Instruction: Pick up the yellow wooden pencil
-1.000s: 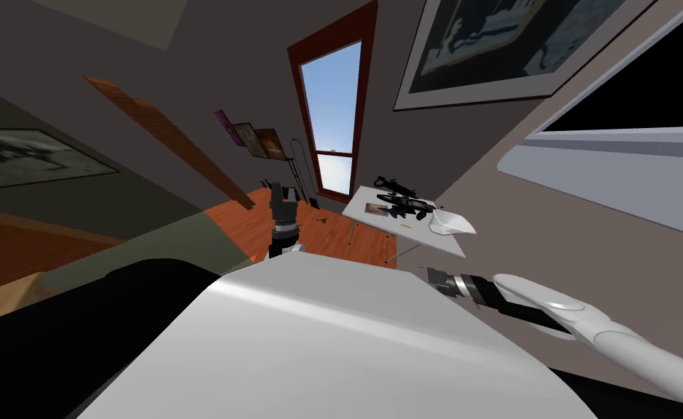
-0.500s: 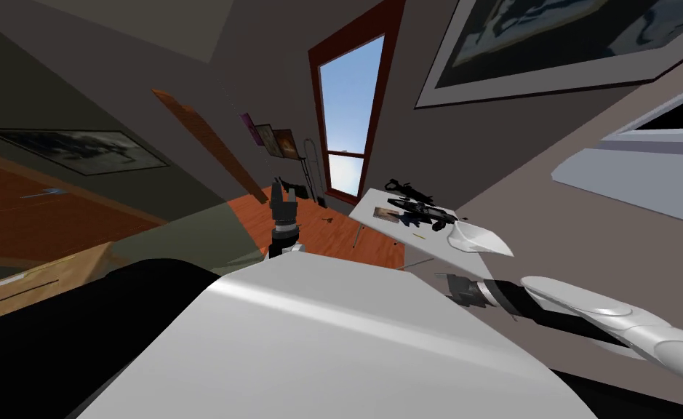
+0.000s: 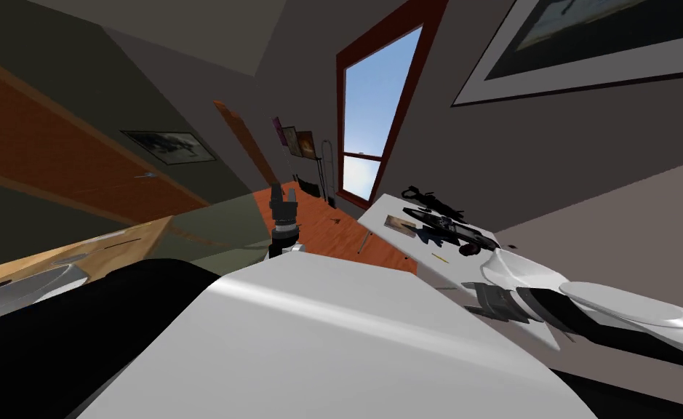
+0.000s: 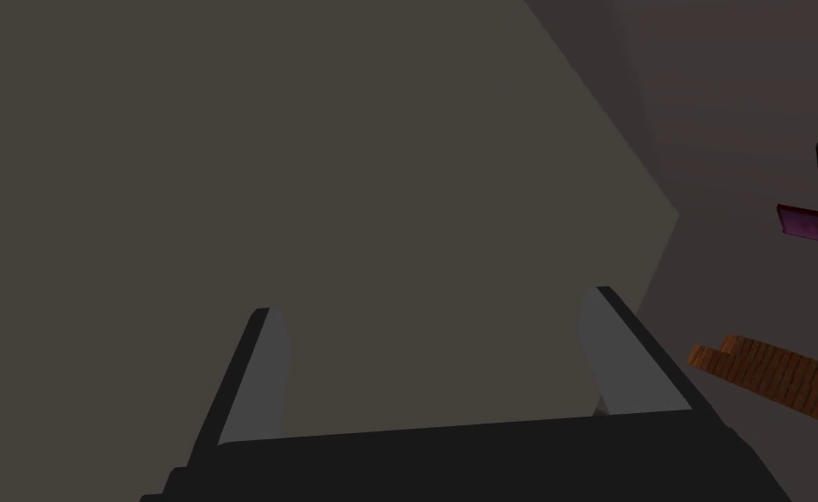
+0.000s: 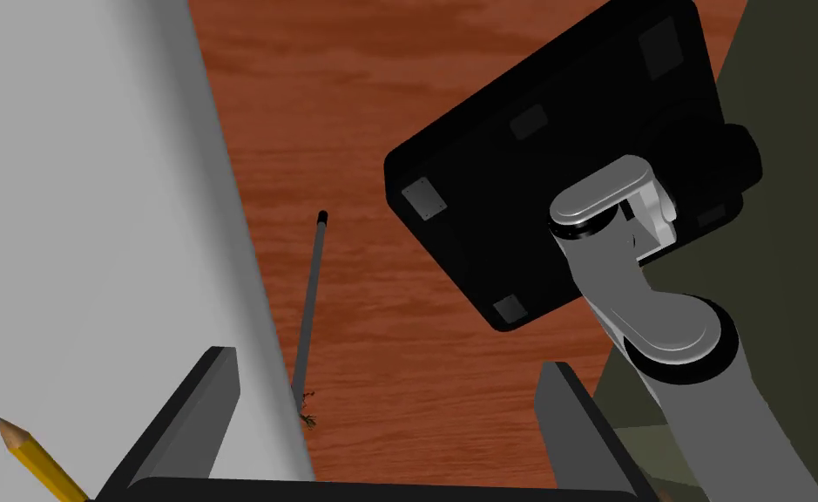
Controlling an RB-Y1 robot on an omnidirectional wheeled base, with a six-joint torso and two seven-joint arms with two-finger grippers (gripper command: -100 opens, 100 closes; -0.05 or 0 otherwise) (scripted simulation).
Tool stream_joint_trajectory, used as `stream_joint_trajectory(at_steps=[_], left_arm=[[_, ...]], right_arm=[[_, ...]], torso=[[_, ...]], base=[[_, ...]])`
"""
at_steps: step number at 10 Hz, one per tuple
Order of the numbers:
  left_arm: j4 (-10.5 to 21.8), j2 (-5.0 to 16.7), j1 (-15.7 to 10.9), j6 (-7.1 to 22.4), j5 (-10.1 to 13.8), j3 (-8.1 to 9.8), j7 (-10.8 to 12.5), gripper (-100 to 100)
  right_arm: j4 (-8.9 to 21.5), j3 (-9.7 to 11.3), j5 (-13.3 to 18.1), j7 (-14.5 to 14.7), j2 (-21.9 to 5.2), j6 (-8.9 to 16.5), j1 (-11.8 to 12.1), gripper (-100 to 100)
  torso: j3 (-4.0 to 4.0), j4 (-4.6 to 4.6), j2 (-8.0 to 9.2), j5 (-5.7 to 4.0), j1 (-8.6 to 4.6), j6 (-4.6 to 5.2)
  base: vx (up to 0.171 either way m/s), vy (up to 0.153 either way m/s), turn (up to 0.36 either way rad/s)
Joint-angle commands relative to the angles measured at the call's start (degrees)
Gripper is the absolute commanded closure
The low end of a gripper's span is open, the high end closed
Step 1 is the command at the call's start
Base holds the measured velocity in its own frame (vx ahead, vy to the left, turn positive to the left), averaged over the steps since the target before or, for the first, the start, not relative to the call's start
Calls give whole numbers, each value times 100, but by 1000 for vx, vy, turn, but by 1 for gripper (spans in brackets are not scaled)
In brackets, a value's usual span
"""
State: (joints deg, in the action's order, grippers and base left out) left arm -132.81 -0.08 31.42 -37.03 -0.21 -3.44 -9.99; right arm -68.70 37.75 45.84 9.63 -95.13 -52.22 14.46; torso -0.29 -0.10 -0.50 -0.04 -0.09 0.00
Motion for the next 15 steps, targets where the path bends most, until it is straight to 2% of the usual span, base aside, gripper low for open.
stream_joint_trajectory(at_steps=[1, 4, 5, 6, 7, 12, 13, 14, 15], left_arm=[[0, 0, 0, 0, 0, 0, 0, 0], [0, 0, 0, 0, 0, 0, 0, 0], [0, 0, 0, 0, 0, 0, 0, 0], [0, 0, 1, 0, 0, 1, 0, 0], [0, -1, 0, 0, 0, 0, 0, 0], [1, -1, -3, 1, 0, 0, 0, 0], [1, -1, -2, 1, 0, 0, 0, 0], [1, -1, -1, 0, 0, 0, 0, 0], [0, -1, 0, 0, 0, 0, 0, 0]], right_arm=[[160, 97, 79, -58, -83, 100, -26, -100], [263, 232, 141, -170, -113, 349, -4, -100], [212, 203, 131, -159, -129, 298, -7, -100], [216, 207, 134, -169, -130, 316, -10, 0], [328, 222, 117, -276, -30, 339, -10, -100], [724, 277, 58, -652, 320, 422, -10, -100], [643, 262, 54, -616, 257, 433, -4, -100], [652, 261, 52, -629, 263, 437, -6, 100], [651, 262, 53, -628, 262, 437, -5, 100]], torso=[[0, 0, 0, 0, 0, 0], [-2, -1, -3, -3, -9, 2], [-2, -1, -3, -4, -9, 1], [9, 3, 17, -1, 7, 10], [20, 8, 35, 3, 22, 11], [66, 26, 113, 3, 21, 11], [66, 24, 116, -4, 15, 20], [54, 19, 92, -6, 11, 26], [41, 14, 71, -6, 12, 24]], base=[[129, -63, 375], [122, -85, 288], [52, -47, 73], [11, -10, -8], [-63, -11, 277], [-165, -22, 267], [-70, -8, 36], [-13, 0, -10], [0, 0, 0]])
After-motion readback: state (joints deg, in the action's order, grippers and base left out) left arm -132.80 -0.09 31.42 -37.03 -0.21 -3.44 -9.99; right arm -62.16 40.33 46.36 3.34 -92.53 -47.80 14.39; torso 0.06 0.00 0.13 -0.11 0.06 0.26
